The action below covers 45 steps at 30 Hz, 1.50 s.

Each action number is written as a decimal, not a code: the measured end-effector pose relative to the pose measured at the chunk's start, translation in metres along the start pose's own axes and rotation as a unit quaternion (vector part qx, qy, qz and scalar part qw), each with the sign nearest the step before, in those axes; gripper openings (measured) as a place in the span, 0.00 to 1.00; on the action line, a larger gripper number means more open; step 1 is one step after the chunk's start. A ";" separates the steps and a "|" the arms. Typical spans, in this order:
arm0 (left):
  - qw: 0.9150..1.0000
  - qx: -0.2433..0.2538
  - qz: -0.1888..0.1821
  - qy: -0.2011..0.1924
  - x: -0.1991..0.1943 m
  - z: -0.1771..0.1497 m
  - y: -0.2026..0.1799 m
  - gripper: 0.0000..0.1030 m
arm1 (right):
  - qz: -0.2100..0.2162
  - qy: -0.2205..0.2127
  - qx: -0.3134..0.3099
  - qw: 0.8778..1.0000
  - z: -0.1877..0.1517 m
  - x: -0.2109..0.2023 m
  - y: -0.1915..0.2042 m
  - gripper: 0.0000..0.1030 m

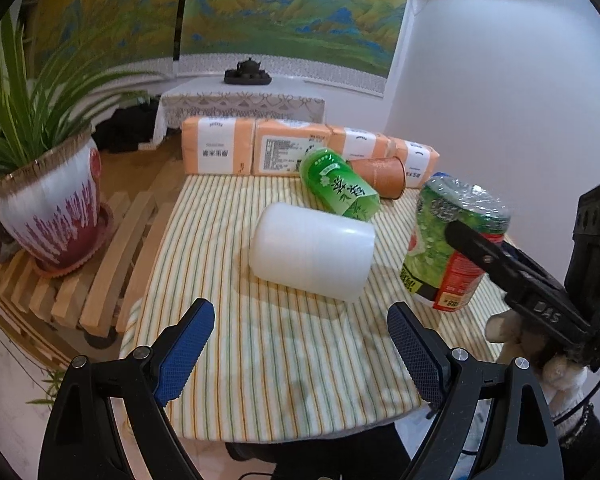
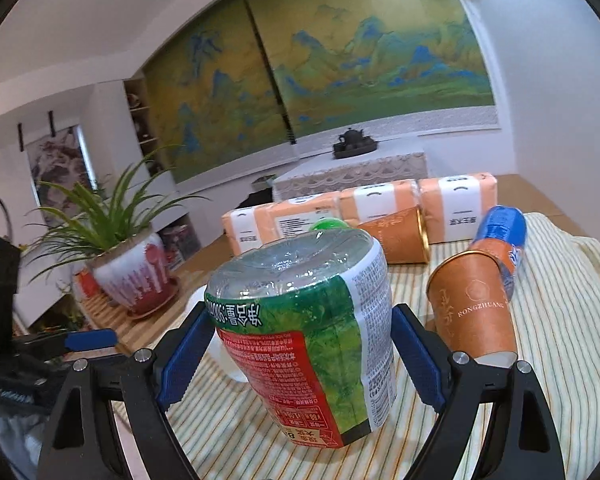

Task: Flip cup upside down
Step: 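Lift the jar with the right gripper and turn it upright, lid up, then lower the upright jar onto the cloth and open the right gripper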

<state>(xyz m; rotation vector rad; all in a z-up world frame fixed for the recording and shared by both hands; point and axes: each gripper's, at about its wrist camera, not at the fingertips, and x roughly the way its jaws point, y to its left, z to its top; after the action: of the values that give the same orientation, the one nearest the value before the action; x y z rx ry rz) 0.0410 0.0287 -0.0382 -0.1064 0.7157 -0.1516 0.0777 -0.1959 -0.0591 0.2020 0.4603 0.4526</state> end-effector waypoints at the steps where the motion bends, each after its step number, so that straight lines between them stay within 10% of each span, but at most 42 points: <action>1: 1.000 0.003 0.003 -0.004 -0.002 0.000 -0.002 0.88 | -0.010 -0.002 0.000 1.000 0.000 0.001 0.000 0.83; 45: 1.000 0.023 -0.011 -0.018 -0.019 -0.015 -0.026 0.88 | -0.068 0.047 0.015 0.996 -0.034 -0.008 -0.002 0.85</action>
<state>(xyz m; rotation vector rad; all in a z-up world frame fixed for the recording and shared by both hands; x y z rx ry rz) 0.0144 0.0062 -0.0333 -0.0724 0.6740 -0.1861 0.0563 -0.1988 -0.0863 0.1780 0.5702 0.3230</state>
